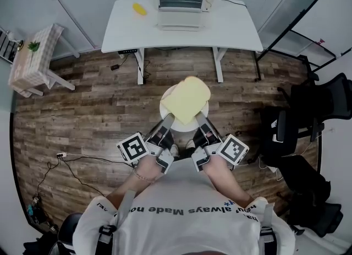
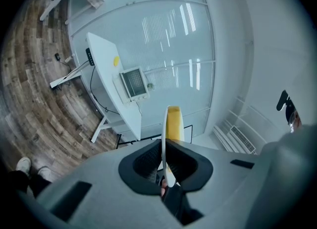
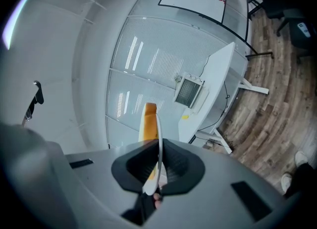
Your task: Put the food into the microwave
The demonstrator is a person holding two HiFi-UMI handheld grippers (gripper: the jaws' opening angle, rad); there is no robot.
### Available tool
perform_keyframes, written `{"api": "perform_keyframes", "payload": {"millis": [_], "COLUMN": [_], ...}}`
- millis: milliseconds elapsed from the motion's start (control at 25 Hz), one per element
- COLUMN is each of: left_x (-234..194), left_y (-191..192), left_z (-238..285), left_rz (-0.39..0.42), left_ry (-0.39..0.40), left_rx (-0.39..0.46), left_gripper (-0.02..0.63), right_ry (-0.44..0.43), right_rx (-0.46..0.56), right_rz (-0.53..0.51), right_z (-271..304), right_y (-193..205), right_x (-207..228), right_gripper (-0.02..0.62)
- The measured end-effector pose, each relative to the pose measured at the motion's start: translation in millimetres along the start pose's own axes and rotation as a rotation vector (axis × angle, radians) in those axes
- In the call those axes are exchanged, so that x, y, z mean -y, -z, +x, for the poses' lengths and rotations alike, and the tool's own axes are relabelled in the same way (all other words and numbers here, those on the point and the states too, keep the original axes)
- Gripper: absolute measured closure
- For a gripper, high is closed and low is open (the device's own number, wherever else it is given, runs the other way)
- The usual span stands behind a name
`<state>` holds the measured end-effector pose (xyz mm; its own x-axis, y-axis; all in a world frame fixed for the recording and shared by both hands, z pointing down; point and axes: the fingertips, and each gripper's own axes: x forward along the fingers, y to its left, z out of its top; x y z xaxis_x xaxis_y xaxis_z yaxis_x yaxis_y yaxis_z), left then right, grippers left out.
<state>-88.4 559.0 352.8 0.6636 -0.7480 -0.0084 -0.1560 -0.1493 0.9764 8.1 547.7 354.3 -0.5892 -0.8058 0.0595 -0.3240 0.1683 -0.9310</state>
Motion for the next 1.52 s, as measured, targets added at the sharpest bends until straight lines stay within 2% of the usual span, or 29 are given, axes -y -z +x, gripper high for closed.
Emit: {"api": "perform_keyframes", "payload": {"millis": [320, 440, 600, 880, 1160, 1320, 1440, 1520], "left_x": [-13, -13, -13, -20, -19, -19, -27, -24], "left_y": [-21, -25, -36, -66, -71, -76, -80, -83], "left_z": [19, 38, 68, 154, 193, 243, 269, 285], "left_rz": [0.034, -0.002, 0.01, 0.001, 0.004, 0.008, 0.042, 0.028], "left_ry": [-0.022, -0.013, -0.002, -0.024, -0.009, -0.012, -0.051, -0.034], "left_rx": [-0.008, 0.005, 0.007, 0.009, 0.009, 0.009, 0.002, 0.012], "left_gripper": [0.581, 0.581, 0.581, 0.582, 0.581, 0.582, 0.581, 0.581], "right_ry": [-0.012, -0.011, -0.013, -0.008, -0.023, -0.028, -0.031, -0.034], "right_rx": [-0.002, -0.003, -0.002, -0.014, -0.006, -0.008, -0.011, -0.018], "right_rz": [-0.011, -0.008, -0.012, 0.007, 0.003, 0.003, 0.003, 0.004], "right_z": [27, 36, 53, 102, 114, 130, 140, 147], "right_y": [-15, -30, -55, -129, -164, -209, -235, -248], "right_x": [6, 13, 22, 46, 58, 74, 84, 88], "right_gripper": [0.571, 0.571, 0.571, 0.571, 0.571, 0.571, 0.571, 0.571]}}
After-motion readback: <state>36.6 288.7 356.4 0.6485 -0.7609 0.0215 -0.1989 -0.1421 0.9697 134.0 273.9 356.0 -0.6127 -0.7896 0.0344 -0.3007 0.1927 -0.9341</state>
